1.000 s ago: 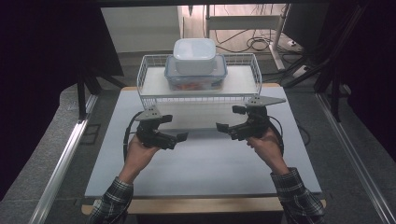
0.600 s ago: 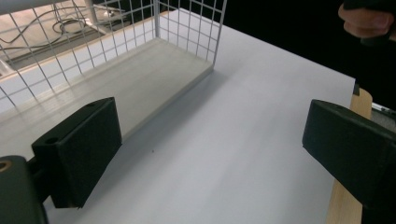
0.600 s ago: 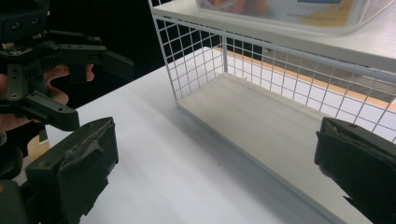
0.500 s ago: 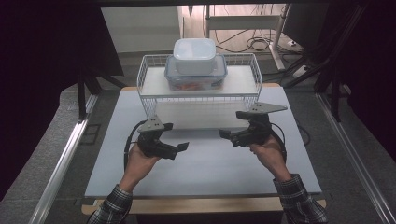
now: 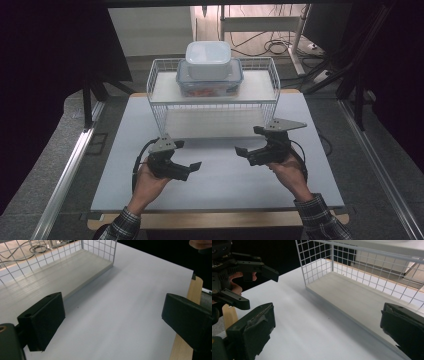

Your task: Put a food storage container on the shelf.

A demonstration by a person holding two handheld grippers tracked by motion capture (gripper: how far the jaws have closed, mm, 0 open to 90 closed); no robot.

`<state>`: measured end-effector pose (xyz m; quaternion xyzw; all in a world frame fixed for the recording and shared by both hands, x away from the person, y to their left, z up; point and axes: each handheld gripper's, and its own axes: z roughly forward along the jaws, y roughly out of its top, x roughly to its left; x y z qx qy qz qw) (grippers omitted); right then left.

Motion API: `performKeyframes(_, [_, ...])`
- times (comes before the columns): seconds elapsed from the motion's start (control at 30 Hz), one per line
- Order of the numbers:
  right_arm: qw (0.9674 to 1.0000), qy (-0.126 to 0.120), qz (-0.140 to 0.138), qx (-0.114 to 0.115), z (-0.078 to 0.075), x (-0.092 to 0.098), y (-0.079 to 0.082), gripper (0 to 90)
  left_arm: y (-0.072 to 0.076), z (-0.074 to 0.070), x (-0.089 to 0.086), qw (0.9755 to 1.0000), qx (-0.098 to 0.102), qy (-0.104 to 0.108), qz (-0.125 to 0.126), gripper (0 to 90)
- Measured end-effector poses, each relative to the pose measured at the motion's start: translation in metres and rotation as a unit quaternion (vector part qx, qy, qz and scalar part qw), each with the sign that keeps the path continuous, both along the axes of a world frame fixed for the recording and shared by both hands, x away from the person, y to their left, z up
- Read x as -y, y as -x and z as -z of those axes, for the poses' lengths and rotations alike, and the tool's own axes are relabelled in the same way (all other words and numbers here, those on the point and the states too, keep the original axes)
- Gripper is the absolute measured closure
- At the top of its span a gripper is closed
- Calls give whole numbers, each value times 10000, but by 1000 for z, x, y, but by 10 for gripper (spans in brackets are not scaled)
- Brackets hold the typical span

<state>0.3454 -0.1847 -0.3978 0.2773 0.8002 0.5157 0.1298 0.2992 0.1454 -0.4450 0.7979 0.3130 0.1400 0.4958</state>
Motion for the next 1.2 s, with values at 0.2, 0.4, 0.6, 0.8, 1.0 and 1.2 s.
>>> performKeyframes(0.2, [10000, 38, 7, 11, 8, 2, 6, 0, 7, 8, -5, 10000, 5, 0, -88, 49])
performKeyframes(0.4, [10000, 25, 79, -37, 18, 7, 12, 0, 13, 17, -11, 9999, -15, 54, -157, 50])
performKeyframes(0.6, [9999, 78, 122, 7, 23, 11, 20, 0, 22, 23, -18, 9995, 70, -18, -292, 50])
performKeyframes(0.8, [9997, 158, 187, 50, 31, 18, 27, 0, 30, 31, -27, 9988, 86, -119, -458, 50])
performKeyframes(1.0, [9995, 201, 249, -8, 39, 24, 31, 0, 37, 34, -38, 9980, 111, -119, -617, 50])
performKeyframes(1.2, [9990, 286, 341, -30, 49, 29, 34, 0, 46, 42, -51, 9966, 49, -151, -806, 51])
